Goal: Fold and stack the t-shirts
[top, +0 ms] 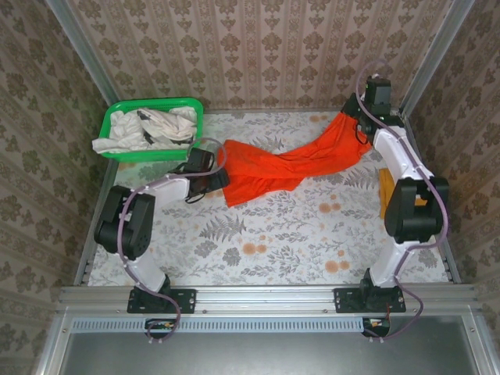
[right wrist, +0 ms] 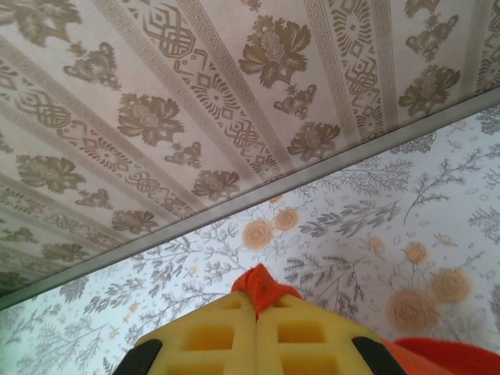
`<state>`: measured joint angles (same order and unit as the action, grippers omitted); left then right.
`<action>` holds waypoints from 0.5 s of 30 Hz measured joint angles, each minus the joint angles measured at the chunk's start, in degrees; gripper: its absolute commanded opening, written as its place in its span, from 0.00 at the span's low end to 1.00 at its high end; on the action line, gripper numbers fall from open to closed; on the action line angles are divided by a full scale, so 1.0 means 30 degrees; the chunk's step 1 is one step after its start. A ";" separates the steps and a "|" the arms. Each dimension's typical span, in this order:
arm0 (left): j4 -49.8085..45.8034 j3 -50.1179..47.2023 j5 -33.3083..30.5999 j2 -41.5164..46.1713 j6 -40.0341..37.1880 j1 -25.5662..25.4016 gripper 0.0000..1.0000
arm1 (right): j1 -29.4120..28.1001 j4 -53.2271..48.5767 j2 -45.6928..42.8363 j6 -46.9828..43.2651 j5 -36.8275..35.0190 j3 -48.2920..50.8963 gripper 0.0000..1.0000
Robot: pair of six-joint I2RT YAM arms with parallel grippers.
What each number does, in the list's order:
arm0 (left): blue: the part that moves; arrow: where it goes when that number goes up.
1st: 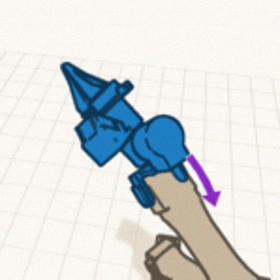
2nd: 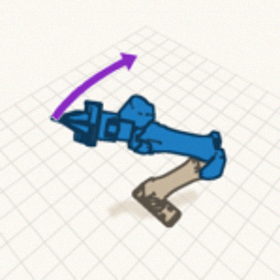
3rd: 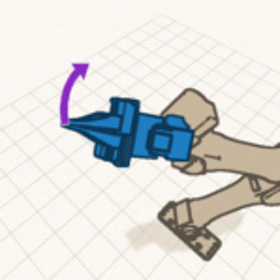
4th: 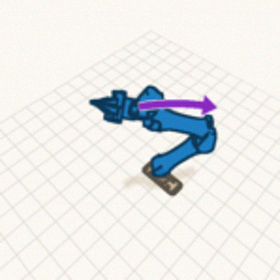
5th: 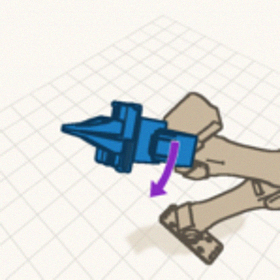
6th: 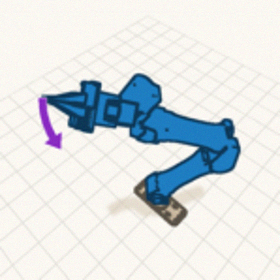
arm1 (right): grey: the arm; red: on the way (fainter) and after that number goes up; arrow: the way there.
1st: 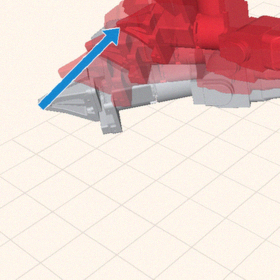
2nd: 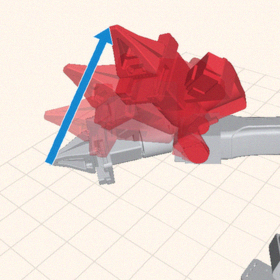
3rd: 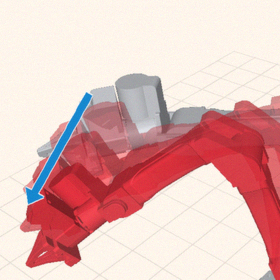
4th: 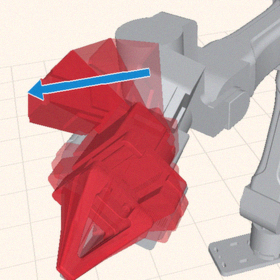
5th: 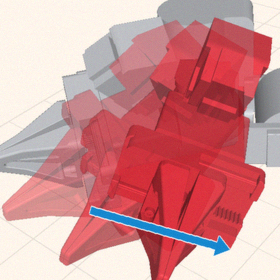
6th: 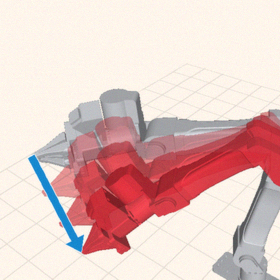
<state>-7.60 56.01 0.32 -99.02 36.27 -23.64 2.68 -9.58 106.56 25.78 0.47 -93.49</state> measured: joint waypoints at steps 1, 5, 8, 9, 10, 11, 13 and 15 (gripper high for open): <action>0.0000 0.0131 0.0007 -0.0160 0.0036 -0.0160 0.81 | 0.0029 -0.0080 0.0554 0.0000 0.0000 -0.0648 0.01; 0.0073 0.0809 0.0131 -0.0831 0.0219 -0.0546 0.77 | 0.0168 -0.0750 0.3468 0.0124 -0.0022 -0.4357 0.72; 0.0058 0.1406 0.0204 -0.1566 0.0452 -0.0758 0.76 | 0.0226 -0.1188 0.4510 0.0117 -0.0175 -0.5945 0.90; 0.0007 0.1632 0.0204 -0.1829 0.0546 -0.0896 0.76 | 0.0233 -0.1282 0.4503 0.0109 -0.0240 -0.5945 0.91; -0.0051 0.1821 0.0204 -0.2055 0.0605 -0.1027 0.75 | 0.0233 -0.1333 0.4408 0.0066 -0.0299 -0.5872 0.91; -0.0087 0.2069 0.0204 -0.2361 0.0721 -0.1239 0.74 | 0.0233 -0.1071 0.4146 0.0044 -0.0321 -0.5421 0.91; -0.0415 0.2528 -0.0204 -0.2761 0.0860 -0.1515 0.68 | 0.0233 -0.0561 0.3067 0.0051 -0.0357 -0.3548 0.91; -0.0532 0.3002 -0.0044 -0.3045 0.1049 -0.1530 0.59 | 0.0233 -0.0138 0.1676 0.0066 -0.0342 -0.1144 0.91</action>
<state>-9.19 65.01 0.19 -108.16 39.42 -28.23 3.38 -10.00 111.59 25.98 -0.56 -96.92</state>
